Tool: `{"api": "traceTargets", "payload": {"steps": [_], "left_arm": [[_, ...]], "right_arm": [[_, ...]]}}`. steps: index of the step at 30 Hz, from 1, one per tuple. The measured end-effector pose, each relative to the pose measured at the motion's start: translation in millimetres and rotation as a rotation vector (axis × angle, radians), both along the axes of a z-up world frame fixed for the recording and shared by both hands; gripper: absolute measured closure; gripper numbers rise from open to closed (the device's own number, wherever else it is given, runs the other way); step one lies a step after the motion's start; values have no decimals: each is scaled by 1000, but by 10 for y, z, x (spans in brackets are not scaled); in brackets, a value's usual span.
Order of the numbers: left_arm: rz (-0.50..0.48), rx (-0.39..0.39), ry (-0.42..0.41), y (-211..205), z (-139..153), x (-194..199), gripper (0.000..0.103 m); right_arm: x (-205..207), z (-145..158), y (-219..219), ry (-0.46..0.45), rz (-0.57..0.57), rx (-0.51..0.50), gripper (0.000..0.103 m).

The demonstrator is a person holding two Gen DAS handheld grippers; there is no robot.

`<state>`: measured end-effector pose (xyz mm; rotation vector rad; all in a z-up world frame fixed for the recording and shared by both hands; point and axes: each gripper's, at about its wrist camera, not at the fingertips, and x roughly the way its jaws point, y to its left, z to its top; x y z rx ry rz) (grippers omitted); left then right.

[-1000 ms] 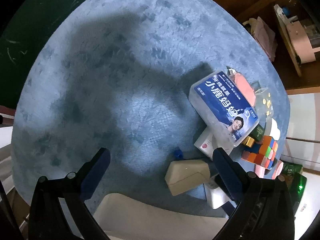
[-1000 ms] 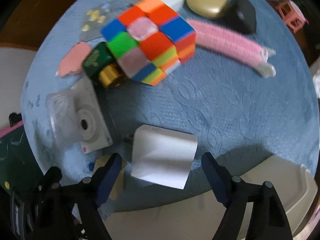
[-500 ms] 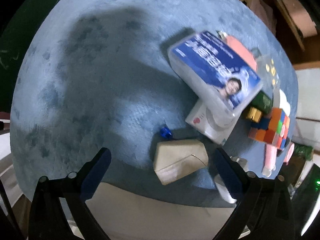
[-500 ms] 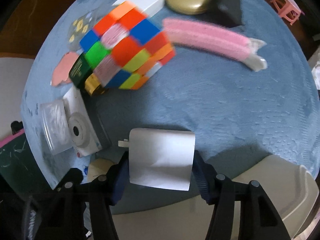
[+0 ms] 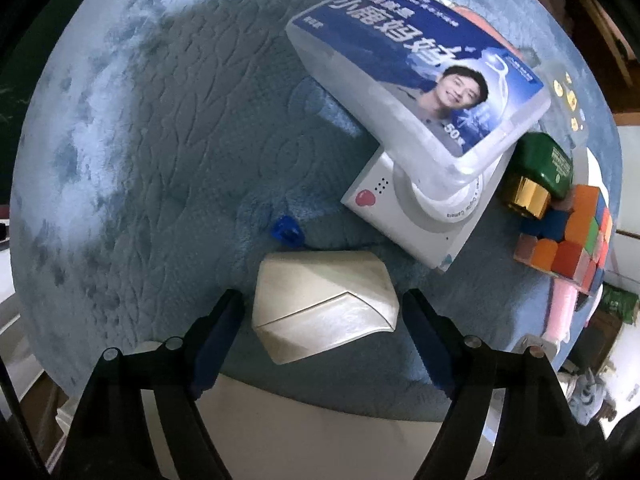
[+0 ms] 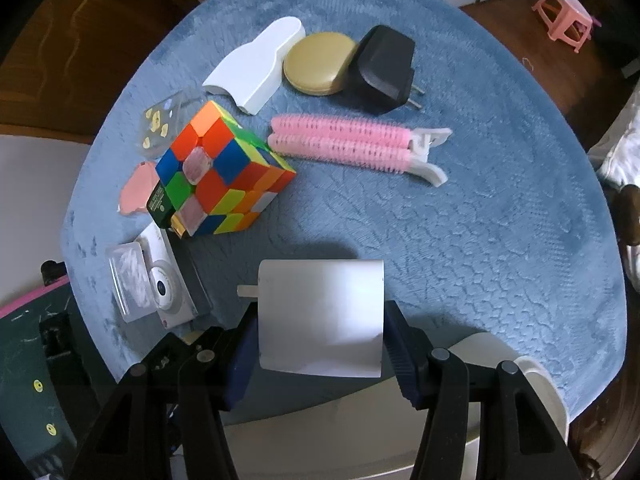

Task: Organize rigid objects
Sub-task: 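Grasp the beige sponge block with left tool while right tool grasps the white box, then carry both held blocks into the white tray and open both tools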

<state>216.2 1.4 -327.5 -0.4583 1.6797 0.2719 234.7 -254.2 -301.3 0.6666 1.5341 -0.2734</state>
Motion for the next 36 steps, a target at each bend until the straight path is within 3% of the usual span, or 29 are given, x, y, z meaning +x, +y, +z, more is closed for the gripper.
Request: {"api": "traceTargets", "payload": {"steps": [5,12,17,22,29,36], "left_arm": [[52,11,-12,68,31,-8,36],[43,57,-43,-33,115,171,36],[-25,95,-133,-179,484,118,36],[-100,131,-275,-215,1088,-63,36],[-175,179,-473,-214,1877,-474,36],[-283,224,-645,-210,2381,-938,36]], "right_arm": [[-20,4,88,-9,22,-4,44],[-88,61,184,-17,37,0,44],[-126,135,270,-40,79,-12,44],[-203,323,319,-97,118,-23,44],[-315,1015,382,-276,190,-51,44],[-731,1771,470,-451,311,-68,44]]}}
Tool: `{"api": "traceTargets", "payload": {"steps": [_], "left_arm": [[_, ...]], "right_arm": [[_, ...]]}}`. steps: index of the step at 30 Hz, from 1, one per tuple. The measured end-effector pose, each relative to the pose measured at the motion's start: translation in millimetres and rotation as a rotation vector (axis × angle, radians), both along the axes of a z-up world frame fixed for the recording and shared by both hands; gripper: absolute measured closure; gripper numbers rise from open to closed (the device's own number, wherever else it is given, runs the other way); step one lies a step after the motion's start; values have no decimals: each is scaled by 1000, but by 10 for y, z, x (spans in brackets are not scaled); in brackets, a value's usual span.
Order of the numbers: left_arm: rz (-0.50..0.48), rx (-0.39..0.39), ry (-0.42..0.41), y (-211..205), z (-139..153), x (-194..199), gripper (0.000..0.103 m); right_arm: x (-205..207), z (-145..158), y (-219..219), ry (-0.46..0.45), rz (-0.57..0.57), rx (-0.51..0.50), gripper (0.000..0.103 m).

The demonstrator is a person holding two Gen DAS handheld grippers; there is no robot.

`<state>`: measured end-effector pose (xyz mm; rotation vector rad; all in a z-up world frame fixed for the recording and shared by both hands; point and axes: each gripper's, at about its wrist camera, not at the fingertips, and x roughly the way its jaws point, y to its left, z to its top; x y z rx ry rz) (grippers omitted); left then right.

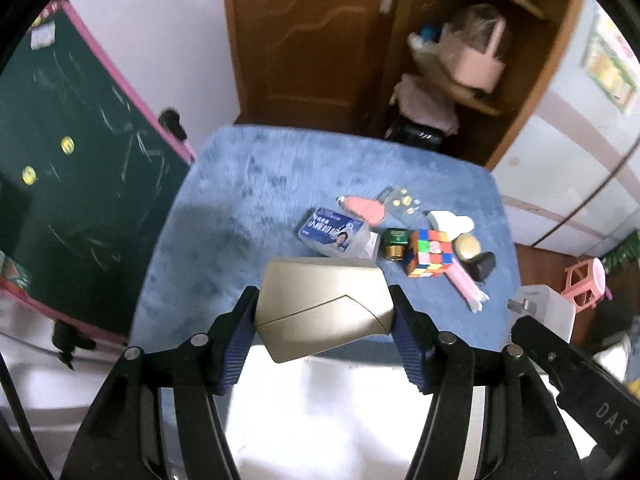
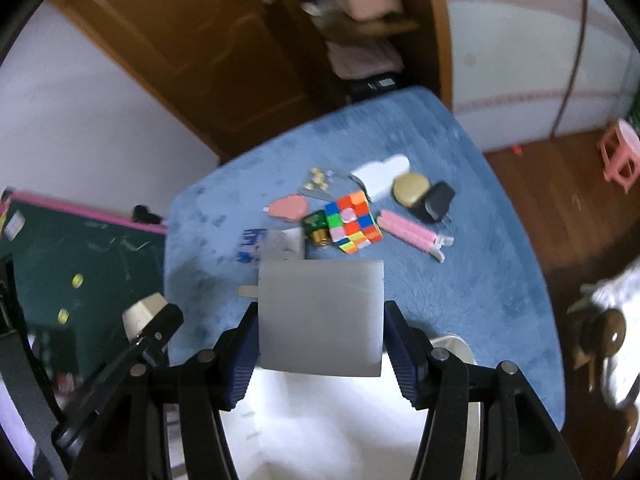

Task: Organize rigid objects
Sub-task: 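Carry both held blocks into the white tray and open both tools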

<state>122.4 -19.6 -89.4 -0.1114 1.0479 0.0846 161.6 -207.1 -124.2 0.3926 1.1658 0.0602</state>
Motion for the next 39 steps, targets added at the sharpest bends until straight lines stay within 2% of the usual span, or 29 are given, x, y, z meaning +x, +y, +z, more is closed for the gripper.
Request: {"api": "traceTargets", "payload": {"steps": [5,12,16,20,25,30,32,35,39], "left_arm": [[-69,11,-77,0,152,-401,36],[-113,7,-130,49,24,-824,36],[-122,24,-135,47,-198,-966,36],[-171,69,-81,10,-557,-1025,36],[-208,65,-31,25,-1090,-1033,36],[-256,96,22,-25,-1530,-1002,36],[-247,108,44,-27,-1648,-998,36],[-222,80,92,-4,-1808,-1013,36],[-228,152,96,-57,-1865,-1063,36]], "right_arm": [[-465,269,64,-87,117,-40,44],[-1033,214,125,-155,238,-149,44],[-1207,14,118,-138,267,-171,44],[-1337,-300,113,-98,282,-201,44],[-1403,-724,153,-30,303,-227,44],[-1472,-1131,252,39,337,-269,44],[-1493,-1249,272,61,345,-277,44],[-1503,-1385,302,89,360,-300,44],[-1491,-1479,307,105,368,-313,44]]}}
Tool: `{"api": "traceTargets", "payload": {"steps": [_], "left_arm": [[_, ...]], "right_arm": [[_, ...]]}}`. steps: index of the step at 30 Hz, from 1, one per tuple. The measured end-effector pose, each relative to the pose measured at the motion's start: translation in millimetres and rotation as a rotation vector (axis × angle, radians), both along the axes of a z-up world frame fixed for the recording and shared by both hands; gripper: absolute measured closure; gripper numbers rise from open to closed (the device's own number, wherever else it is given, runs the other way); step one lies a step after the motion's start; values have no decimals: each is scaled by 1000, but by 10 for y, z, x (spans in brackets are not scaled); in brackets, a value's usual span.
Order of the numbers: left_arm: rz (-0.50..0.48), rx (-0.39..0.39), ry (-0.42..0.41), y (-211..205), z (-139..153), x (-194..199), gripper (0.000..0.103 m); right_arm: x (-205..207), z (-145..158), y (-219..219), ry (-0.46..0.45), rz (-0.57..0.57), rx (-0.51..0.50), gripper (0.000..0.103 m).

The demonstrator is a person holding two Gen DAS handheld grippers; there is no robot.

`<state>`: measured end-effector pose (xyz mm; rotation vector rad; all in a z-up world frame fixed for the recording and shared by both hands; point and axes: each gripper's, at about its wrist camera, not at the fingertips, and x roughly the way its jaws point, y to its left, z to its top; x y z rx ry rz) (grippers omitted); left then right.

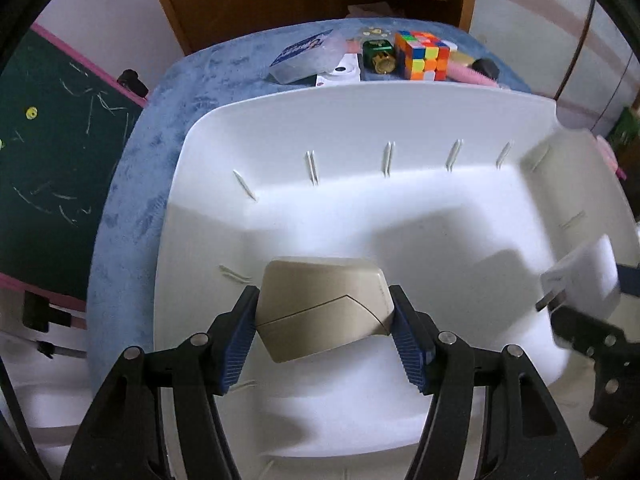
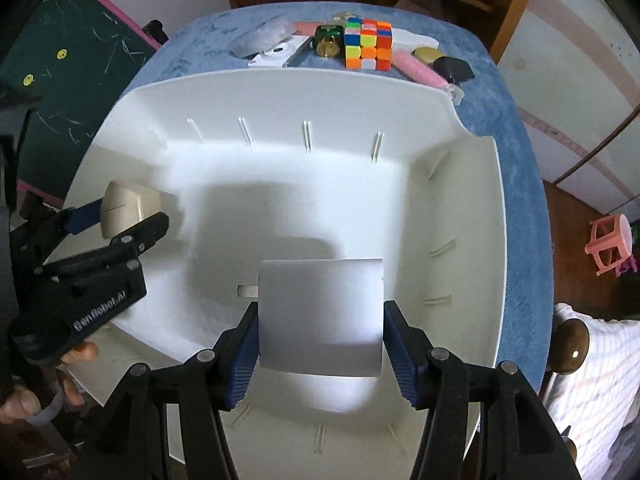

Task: Organize rigid objects
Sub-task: 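Carry both held blocks into the white tray and open both tools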

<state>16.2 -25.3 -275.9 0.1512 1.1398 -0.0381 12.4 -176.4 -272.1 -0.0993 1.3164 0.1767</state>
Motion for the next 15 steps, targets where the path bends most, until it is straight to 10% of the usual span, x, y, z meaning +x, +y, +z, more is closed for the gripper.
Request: {"api": "traceTargets", "payload": {"steps": [12,15], "left_arm": [[36,-15,15,11,4,26,36],[16,-31,39,8,16,28,35]], "right_arm": [[153,-107,7,18,-4,-32,44],[182,-10,23,0,11,-26,27]]}}
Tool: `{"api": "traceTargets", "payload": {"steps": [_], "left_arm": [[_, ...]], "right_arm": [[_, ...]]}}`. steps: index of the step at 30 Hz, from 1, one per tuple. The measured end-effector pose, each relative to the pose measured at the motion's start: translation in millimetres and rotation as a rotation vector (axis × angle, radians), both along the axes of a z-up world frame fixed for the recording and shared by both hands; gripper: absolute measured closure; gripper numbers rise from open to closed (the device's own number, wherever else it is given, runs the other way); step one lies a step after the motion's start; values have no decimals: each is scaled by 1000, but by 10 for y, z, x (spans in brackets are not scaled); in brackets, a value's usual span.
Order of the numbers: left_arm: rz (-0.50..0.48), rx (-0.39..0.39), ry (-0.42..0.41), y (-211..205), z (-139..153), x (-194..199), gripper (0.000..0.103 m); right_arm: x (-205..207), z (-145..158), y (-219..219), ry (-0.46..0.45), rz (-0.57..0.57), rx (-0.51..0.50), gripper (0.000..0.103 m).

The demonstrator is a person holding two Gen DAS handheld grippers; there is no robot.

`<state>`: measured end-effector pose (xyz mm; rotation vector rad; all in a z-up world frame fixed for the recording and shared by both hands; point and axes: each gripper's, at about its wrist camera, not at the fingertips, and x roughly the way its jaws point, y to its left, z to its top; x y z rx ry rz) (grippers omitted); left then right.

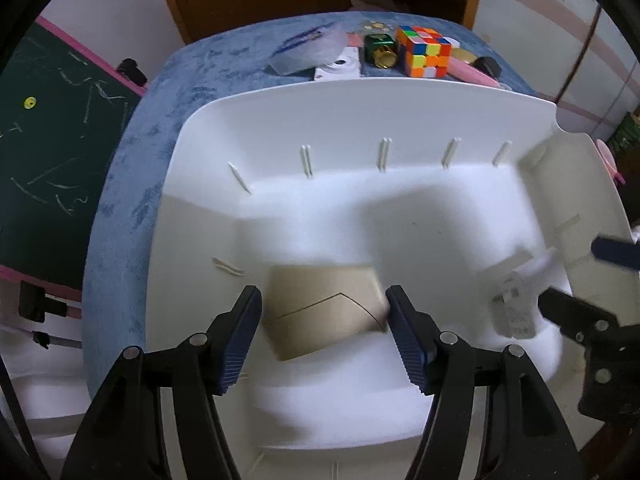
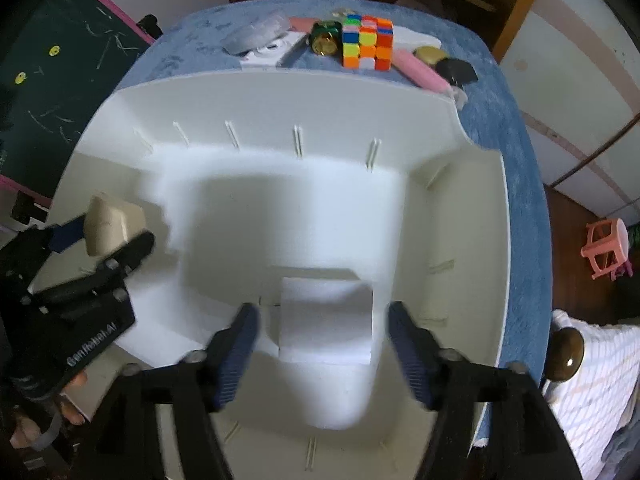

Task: Organize rigid objects
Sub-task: 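Carry both held blocks into the white tray and open both tools, then lift both tools out of the tray back toward the objects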

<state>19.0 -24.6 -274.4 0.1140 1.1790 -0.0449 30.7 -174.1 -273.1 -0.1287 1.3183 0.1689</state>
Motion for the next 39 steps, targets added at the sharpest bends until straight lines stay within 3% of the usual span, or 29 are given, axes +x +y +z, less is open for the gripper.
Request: {"api": "traceTargets", "payload": {"steps": [1,6,18,29,39], "left_arm": [[3,1,2,4,13,0,35],[17,-1,-16,44,158,4,20],[25,-33,-70,111,695,-22,20],[-26,-41,-166,38,1282,-65,20],[-94,0,-262,-109,1622,-125,20]], "right_arm": [[1,42,1,-15,2,2,23],[-22,204,5,-64,8,-8,23],[-205,666,-112,-183,8,154,23],[-314,1236,-114,-297,42,185,23],[-297,1458,-155,-342,33,193,23]]}}
